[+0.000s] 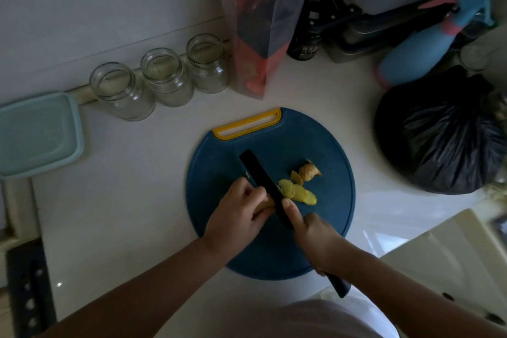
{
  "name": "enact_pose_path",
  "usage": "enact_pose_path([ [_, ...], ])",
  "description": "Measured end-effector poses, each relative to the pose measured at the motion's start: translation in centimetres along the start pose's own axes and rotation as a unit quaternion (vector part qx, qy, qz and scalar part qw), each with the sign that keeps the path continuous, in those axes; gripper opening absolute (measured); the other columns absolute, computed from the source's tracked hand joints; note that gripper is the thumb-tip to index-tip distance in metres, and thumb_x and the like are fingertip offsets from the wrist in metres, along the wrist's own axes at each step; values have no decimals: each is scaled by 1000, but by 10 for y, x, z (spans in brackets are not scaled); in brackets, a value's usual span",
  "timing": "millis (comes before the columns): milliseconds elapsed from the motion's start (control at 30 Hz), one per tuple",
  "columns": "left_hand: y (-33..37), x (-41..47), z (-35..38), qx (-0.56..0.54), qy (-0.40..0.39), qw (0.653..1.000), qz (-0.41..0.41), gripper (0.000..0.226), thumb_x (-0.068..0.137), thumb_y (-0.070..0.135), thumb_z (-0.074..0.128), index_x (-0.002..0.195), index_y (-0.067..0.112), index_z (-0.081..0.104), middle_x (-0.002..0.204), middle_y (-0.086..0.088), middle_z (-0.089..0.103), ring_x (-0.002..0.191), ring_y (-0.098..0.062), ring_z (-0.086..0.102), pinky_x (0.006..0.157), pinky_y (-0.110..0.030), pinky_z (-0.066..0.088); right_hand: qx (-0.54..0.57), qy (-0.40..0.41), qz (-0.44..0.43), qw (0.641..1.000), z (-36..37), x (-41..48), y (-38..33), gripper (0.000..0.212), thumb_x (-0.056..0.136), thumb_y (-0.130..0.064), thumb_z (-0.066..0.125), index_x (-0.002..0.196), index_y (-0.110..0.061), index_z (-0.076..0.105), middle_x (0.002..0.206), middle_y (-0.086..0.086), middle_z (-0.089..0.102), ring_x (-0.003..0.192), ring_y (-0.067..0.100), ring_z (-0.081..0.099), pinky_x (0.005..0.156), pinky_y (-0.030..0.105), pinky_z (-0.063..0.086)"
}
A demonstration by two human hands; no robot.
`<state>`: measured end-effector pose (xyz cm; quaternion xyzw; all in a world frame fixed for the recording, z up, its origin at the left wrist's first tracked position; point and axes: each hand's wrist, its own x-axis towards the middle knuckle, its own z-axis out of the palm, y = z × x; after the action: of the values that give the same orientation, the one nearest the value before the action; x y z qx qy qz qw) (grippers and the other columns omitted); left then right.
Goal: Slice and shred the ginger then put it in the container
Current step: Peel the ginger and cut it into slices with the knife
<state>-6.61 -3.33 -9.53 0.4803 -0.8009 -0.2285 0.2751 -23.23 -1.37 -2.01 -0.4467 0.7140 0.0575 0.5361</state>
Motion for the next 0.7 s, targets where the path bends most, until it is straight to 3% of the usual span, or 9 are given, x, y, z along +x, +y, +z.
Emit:
enact_pose_path([
  [333,0,0,-1,15,-11,1000,8,23,88,35,59,86,20,42,83,-4,45,71,-18,49,61,-31,49,7,2,4,1000,-3,-1,-6,57,92,-68,21,65,-22,38,61,1,44,51,12,42,50,21,35],
  [400,0,1,0,17,-12,1000,12,20,88,34,59,87,20,44,84,-4,44,72,-17,48,62,-29,48,20,15,-3,1000,-4,-3,-8,40,99,-57,21,67,-35,29,69,8,47,61,23,55,57,30,47],
  [467,0,1,0,17,-13,1000,12,19,88,33,58,88,20,44,84,-3,43,72,-16,47,63,-25,45,54,28,-1,998,-3,-4,-11,32,104,-45,18,73,-43,22,79,12,47,78,31,60,76,37,52],
  [533,1,0,-1,15,-14,1000,9,19,88,34,56,88,20,43,84,-4,43,72,-16,47,63,-23,42,83,44,-7,996,1,1,-9,26,104,-44,20,101,-43,46,72,6,41,72,23,52,77,34,46],
  [567,1,1,-1,12,-15,1000,7,20,88,34,56,89,20,43,83,-5,44,71,-17,47,62,-23,41,70,39,-21,997,4,6,-9,31,104,-43,20,121,-38,46,69,4,38,69,21,48,74,33,42],
  [600,1,1,-1,11,-16,1000,5,20,88,35,56,89,20,43,83,-5,44,71,-18,47,61,-23,40,61,31,-29,997,6,8,-10,38,104,-45,21,118,-29,52,68,5,38,67,19,46,71,32,41],
  [633,0,1,-1,10,-17,1000,4,20,88,35,56,89,20,43,83,-5,44,70,-18,47,60,-23,40,47,22,-40,998,6,10,-10,45,102,-51,22,96,-23,57,66,7,41,64,18,46,68,31,40],
  [667,0,2,-1,10,-18,1000,3,21,88,36,56,89,20,43,83,-5,44,69,-18,48,59,-24,41,54,19,-34,998,6,10,-11,54,99,-58,23,75,-18,51,66,9,45,62,17,47,65,30,40],
  [700,0,1,-1,9,-19,1000,1,21,87,37,56,89,19,44,84,-5,44,69,-18,48,58,-25,42,57,20,-33,998,5,11,-10,57,97,-62,22,68,-17,45,68,10,49,64,17,49,65,30,39],
])
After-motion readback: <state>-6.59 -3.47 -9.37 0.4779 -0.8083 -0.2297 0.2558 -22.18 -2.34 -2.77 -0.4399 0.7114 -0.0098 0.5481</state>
